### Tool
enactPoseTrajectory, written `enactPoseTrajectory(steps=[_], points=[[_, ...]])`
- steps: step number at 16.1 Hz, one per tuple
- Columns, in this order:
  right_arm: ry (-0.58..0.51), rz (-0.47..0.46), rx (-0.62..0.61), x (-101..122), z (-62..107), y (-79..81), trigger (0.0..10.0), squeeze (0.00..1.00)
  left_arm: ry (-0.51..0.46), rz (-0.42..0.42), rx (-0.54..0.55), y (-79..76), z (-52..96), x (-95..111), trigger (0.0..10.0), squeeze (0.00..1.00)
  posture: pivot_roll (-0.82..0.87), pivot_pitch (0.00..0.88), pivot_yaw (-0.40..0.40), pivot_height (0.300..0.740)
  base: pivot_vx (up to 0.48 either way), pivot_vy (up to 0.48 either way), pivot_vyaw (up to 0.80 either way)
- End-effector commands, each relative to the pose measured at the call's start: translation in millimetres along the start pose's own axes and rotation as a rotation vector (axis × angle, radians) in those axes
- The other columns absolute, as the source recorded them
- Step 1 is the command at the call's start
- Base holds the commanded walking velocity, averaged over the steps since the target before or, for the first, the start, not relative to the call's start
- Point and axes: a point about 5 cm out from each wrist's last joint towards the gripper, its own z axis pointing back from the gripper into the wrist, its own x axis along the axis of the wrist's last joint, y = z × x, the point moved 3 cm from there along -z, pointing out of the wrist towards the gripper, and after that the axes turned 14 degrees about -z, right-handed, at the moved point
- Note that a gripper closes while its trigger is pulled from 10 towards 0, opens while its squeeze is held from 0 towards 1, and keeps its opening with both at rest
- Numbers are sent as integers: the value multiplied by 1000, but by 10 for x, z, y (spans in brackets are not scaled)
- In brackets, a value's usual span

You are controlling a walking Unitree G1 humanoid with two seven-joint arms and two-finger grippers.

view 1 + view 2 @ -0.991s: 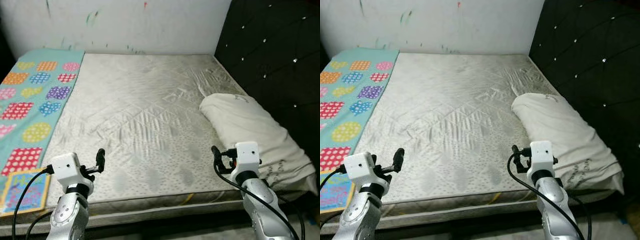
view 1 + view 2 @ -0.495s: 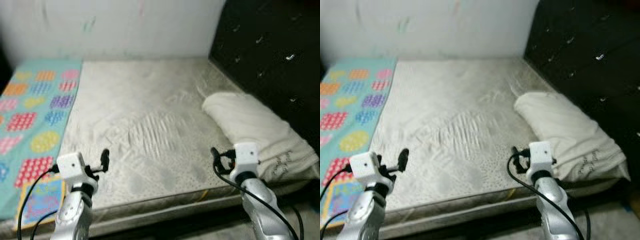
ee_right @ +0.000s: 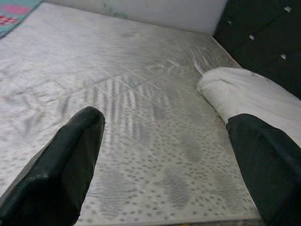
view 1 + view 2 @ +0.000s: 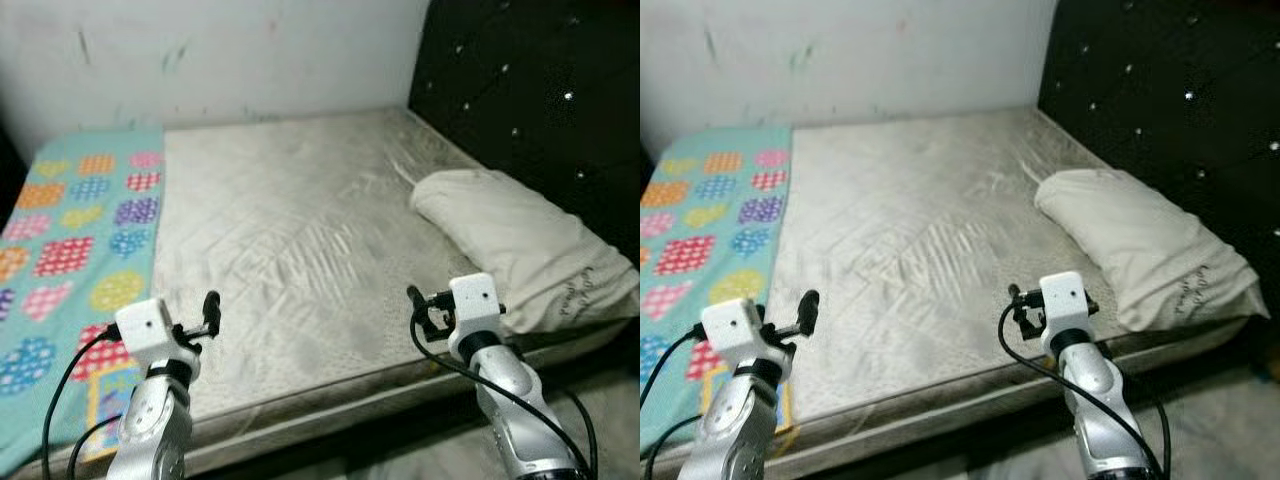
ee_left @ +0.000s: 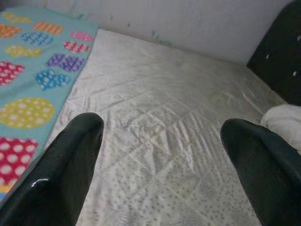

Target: Clean up the room

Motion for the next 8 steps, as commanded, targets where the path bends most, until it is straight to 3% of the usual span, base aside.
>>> enactPoseTrajectory(steps=[1, 3, 8], points=[[-19, 10, 42, 58, -26, 101, 10000, 0, 9, -22, 30, 79, 13, 0, 10000, 0, -112, 0, -33, 740, 0, 480, 0], [-13, 15, 46, 45, -18, 108, 10000, 0, 10, -23, 32, 83, 18, 1, 10000, 0, -110, 0, -33, 740, 0, 480, 0], [-3, 30, 68, 11, -2, 116, 10000, 0, -26, -29, -1, 36, 9, 55, 10000, 0, -111, 0, -30, 740, 0, 0, 0]])
